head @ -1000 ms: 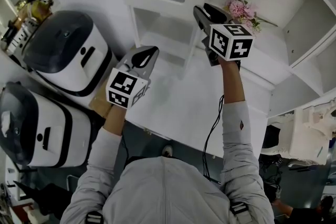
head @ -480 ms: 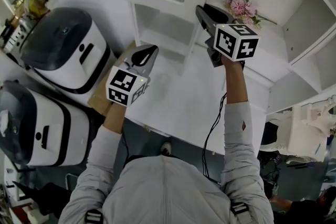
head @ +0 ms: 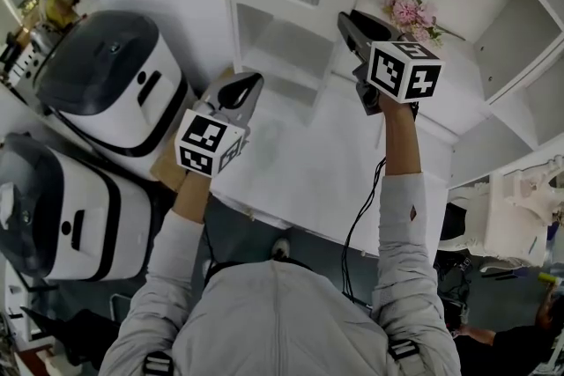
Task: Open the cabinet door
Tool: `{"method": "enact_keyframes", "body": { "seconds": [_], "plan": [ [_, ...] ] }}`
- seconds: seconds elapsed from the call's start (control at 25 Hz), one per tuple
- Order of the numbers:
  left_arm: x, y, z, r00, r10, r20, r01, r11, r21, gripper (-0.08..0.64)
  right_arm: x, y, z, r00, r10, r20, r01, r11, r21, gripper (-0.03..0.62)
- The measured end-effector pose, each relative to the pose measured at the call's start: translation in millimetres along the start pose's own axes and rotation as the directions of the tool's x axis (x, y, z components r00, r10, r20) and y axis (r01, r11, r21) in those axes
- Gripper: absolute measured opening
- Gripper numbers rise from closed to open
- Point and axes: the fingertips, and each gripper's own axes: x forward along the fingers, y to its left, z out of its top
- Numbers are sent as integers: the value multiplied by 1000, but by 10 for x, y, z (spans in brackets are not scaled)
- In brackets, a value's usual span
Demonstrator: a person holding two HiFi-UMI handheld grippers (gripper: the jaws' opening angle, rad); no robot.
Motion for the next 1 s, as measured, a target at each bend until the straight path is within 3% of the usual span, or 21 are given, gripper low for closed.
{"method": "enact_keyframes", "body": {
  "seconds": [0.44, 0.72, 1.0],
  "plan": [
    [-533, 422, -12, 999, -37, 27, 37, 999, 8, 18, -148, 321, 19, 988, -151, 8, 151, 988, 12, 83],
    [-923, 680, -107, 995, -96, 24, 96, 995, 10, 18, -229, 634, 18, 958, -285, 17, 285, 958, 17, 83],
    [-1176, 943, -36, 991, -130, 44, 129, 991, 18, 18, -266, 916, 36, 929, -368, 37, 367, 930, 14, 83]
  ]
}}
